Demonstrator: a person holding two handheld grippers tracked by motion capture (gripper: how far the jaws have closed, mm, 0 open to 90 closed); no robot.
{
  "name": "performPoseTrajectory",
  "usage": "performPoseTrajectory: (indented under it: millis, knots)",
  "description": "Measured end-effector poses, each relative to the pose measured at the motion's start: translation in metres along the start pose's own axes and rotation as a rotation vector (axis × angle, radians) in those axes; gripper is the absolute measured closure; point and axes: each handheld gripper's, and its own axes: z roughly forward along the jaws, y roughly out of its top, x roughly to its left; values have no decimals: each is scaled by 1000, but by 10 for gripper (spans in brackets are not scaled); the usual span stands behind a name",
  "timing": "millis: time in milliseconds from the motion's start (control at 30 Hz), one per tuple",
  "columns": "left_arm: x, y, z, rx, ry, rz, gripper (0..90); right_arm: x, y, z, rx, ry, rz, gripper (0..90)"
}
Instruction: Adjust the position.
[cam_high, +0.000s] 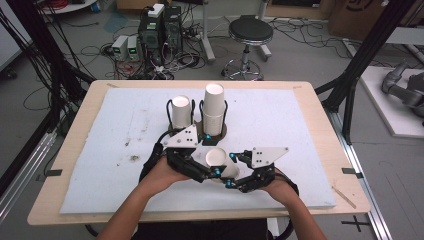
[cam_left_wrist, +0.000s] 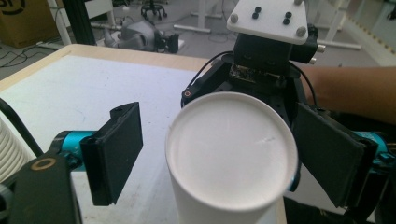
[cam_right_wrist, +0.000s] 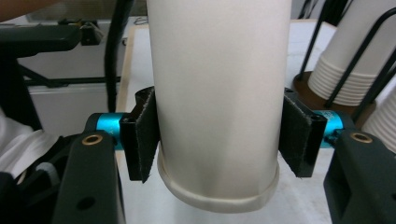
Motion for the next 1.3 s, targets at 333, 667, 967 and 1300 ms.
performPoseTrajectory:
  millis: [333, 667, 967, 1300]
  knots:
    - [3, -4, 1, 2, -100, 13, 364, 0, -1, 0, 11, 33, 9, 336]
    - [8, -15, -5, -168, -79, -49, 364, 0, -1, 1, -66, -19, 47, 193]
    - [12, -21, -9, -190, -101, -102, 363, -3, 0, -10, -91, 0, 5, 355]
    - [8, -15, -7, -92, -65, -68, 231, -3, 0, -9, -28, -9, -15, 368]
